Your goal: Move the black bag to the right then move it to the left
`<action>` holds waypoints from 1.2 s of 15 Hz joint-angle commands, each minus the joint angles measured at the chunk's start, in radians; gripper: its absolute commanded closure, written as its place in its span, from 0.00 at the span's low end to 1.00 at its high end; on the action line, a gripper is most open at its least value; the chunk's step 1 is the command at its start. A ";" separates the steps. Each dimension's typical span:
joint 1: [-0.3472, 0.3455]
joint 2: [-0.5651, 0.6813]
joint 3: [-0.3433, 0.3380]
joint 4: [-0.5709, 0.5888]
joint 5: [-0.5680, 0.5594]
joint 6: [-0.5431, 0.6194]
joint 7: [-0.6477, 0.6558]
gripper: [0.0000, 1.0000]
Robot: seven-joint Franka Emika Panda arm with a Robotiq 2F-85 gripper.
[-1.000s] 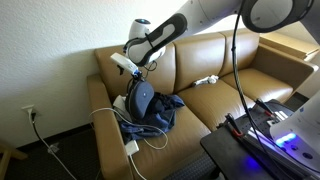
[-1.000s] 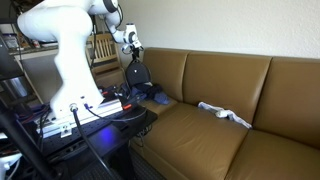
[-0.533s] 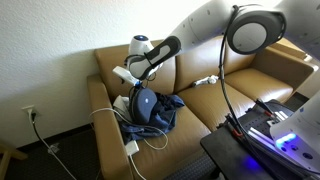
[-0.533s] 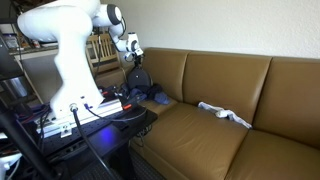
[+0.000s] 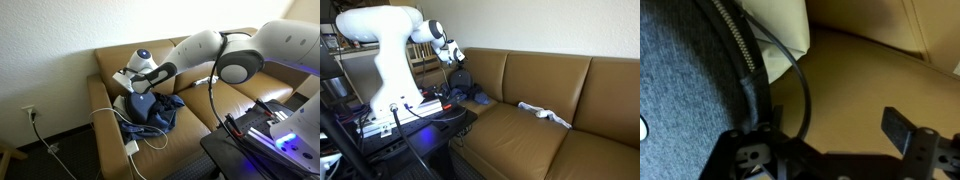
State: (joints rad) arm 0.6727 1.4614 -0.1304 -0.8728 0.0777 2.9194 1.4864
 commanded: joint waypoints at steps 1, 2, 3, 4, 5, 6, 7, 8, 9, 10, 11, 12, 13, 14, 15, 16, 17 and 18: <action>0.028 0.014 -0.067 -0.024 -0.017 0.069 0.032 0.00; 0.034 0.018 -0.075 -0.017 -0.008 0.080 0.038 0.00; 0.041 0.018 -0.079 -0.009 0.005 0.077 0.059 0.00; 0.045 0.018 -0.072 0.004 0.019 0.064 0.083 0.00; 0.050 0.000 -0.066 -0.017 0.033 0.061 0.105 0.00; 0.056 -0.012 -0.065 -0.029 0.042 0.067 0.131 0.00; 0.061 -0.034 -0.061 -0.048 0.052 0.058 0.158 0.00; 0.068 -0.048 -0.068 -0.063 0.060 0.062 0.188 0.00; 0.079 -0.050 -0.089 -0.068 0.065 0.072 0.222 0.00; 0.084 -0.056 -0.097 -0.075 0.070 0.067 0.249 0.00; 0.094 -0.067 -0.115 -0.092 0.076 0.061 0.279 0.00; 0.106 -0.079 -0.136 -0.109 0.077 0.062 0.306 0.00; 0.115 -0.091 -0.155 -0.125 0.076 0.062 0.326 0.00; 0.123 -0.116 -0.179 -0.151 0.074 0.046 0.346 0.00; 0.127 -0.146 -0.189 -0.181 0.075 0.032 0.358 0.00; 0.098 -0.212 -0.117 -0.231 0.089 -0.028 0.320 0.00; 0.068 -0.265 -0.052 -0.268 0.106 -0.040 0.278 0.00; 0.059 -0.313 -0.042 -0.303 0.128 -0.071 0.278 0.00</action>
State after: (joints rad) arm 0.7644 1.3452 -0.2672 -0.9850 0.1627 2.9293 1.8238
